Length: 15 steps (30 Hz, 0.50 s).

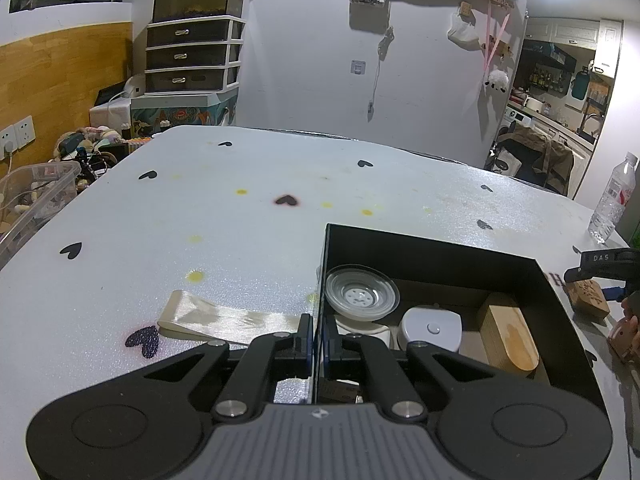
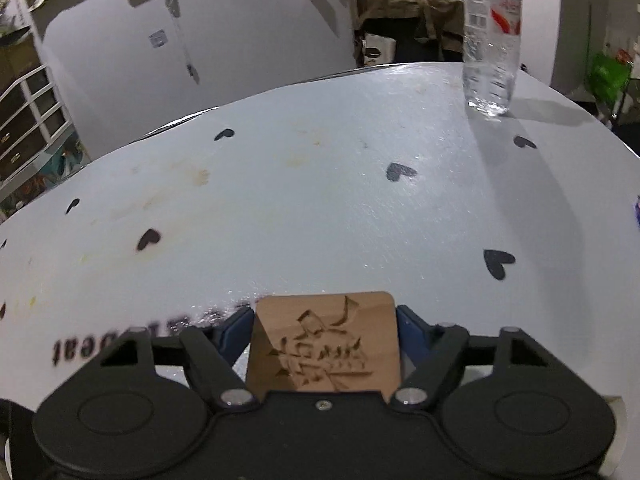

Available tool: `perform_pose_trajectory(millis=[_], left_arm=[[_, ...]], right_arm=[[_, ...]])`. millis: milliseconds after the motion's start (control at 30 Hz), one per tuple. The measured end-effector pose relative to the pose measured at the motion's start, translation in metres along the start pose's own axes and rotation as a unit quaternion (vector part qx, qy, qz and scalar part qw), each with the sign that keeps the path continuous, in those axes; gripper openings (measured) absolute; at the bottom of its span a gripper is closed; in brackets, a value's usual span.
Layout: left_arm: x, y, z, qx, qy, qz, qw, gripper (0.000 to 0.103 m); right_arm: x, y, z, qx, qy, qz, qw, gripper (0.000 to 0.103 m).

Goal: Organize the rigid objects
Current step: 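Grasp the square wooden coaster with the right gripper, then carry the wooden coaster into the box and lay it flat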

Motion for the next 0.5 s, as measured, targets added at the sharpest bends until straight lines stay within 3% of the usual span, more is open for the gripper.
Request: perform_pose_trajectory(millis=[167, 267, 367, 500], left_arm=[[0.000, 0.000, 0.000, 0.000, 0.000, 0.000, 1.0000, 0.004], [0.000, 0.000, 0.000, 0.000, 0.000, 0.000, 1.0000, 0.004], [0.000, 0.000, 0.000, 0.000, 0.000, 0.000, 1.0000, 0.004], [0.000, 0.000, 0.000, -0.001, 0.000, 0.000, 1.0000, 0.004]], right_arm=[[-0.014, -0.022, -0.005, -0.043, 0.007, -0.057, 0.997, 0.076], [-0.034, -0.050, -0.007, -0.094, 0.014, -0.123, 0.988, 0.076], [-0.058, -0.083, -0.006, -0.166, 0.022, -0.184, 0.968, 0.076], [-0.090, -0.122, 0.000, -0.252, 0.025, -0.259, 0.932, 0.076]])
Point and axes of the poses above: each gripper's, at about its wrist camera, not at the fingertips, and x roughly the way its jaws point, y to its right, z to its underside, the point moved 6 cm from there along x, roughly the way its jaws point, and after that the axes turned 10 degrees about -z, right-handed, at the moved point
